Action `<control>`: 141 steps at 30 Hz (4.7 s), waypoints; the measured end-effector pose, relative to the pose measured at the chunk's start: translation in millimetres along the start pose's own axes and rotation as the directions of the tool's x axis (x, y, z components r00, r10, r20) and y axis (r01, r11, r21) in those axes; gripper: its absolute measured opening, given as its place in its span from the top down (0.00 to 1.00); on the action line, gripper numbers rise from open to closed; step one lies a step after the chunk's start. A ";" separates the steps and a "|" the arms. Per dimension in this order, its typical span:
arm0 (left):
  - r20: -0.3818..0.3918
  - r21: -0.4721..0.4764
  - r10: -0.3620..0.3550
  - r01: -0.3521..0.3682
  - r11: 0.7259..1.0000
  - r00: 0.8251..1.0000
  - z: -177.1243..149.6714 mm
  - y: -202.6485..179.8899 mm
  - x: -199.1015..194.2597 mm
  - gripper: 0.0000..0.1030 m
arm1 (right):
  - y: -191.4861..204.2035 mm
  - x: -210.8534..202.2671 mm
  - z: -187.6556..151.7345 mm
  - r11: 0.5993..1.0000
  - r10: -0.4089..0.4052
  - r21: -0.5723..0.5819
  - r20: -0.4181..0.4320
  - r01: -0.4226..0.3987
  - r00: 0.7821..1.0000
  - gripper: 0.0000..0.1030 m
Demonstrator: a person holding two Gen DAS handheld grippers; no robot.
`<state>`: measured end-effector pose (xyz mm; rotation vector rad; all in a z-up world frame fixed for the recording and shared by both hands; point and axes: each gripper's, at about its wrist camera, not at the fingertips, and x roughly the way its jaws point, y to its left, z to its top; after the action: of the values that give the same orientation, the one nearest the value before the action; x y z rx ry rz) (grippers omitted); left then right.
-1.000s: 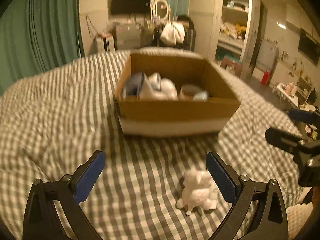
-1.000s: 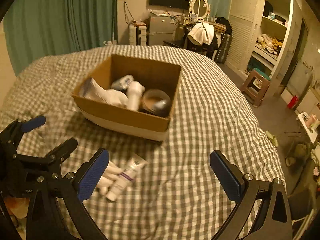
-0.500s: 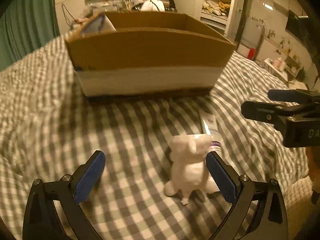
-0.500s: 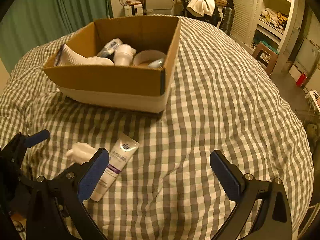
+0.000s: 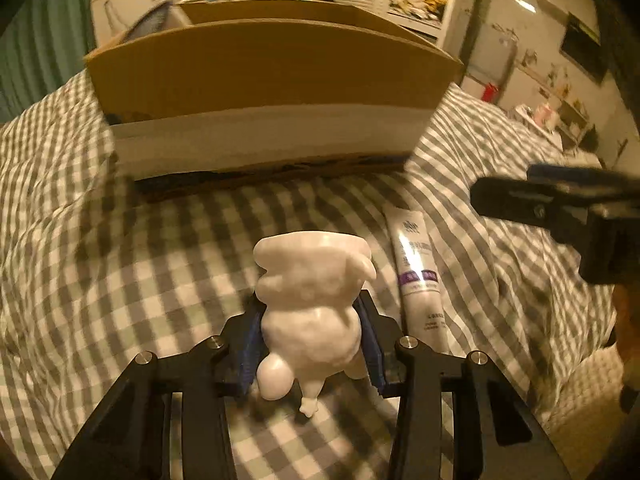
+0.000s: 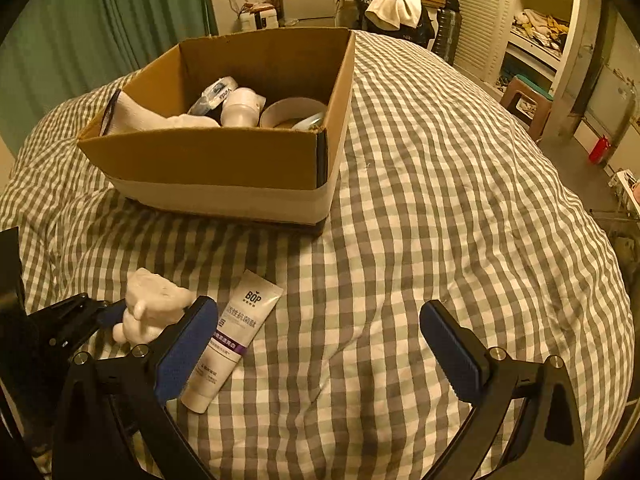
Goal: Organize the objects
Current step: 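Grasp the white plush toy with the left tool while the right tool grasps the BOP toothpaste tube, then carry the plush toy and toothpaste tube with both tools over the box, then lower both items into the box and open both tools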
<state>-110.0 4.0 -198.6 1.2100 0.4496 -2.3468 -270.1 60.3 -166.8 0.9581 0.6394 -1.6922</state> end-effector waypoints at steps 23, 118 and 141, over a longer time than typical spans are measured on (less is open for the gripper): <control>0.002 -0.128 0.096 -0.095 0.987 0.995 6.1 52.9 -28.9 0.57 | 62.7 49.4 -21.9 0.980 0.149 -0.102 -0.180 -0.169 0.972 0.64; 0.147 -0.050 0.092 -0.085 0.995 0.985 193.0 69.0 6.0 0.57 | 43.8 59.5 212.4 1.000 0.014 -0.011 -0.072 -0.015 0.997 0.77; 0.193 -0.124 0.130 -0.107 0.987 0.973 187.4 68.8 -20.7 0.21 | 16.5 18.9 218.2 0.995 0.069 0.070 0.030 -0.071 0.997 0.43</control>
<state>-189.1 -138.8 -81.9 0.9119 0.4227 -2.2790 -319.7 -127.7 -64.6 0.9943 0.5242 -1.6732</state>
